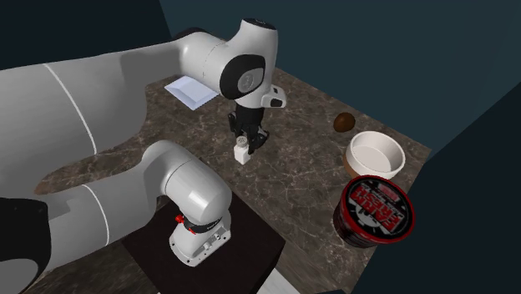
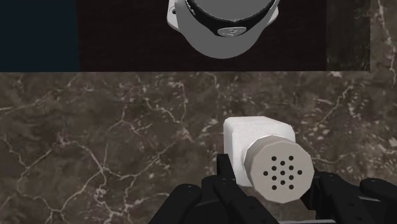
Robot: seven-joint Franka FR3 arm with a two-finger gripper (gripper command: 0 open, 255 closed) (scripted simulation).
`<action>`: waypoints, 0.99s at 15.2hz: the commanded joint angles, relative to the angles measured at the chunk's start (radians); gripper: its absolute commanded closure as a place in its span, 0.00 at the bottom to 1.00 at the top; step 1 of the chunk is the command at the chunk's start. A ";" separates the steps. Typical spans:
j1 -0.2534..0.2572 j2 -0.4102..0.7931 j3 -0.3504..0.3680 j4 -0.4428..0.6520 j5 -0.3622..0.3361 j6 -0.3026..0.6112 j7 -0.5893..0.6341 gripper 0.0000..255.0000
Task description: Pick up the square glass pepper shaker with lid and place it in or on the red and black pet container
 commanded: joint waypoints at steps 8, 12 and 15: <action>0.001 -0.002 0.003 0.119 0.003 -0.122 0.000 1.00; 0.002 0.003 0.004 0.175 0.004 -0.173 -0.001 1.00; 0.002 0.009 0.004 0.219 0.005 -0.210 -0.001 1.00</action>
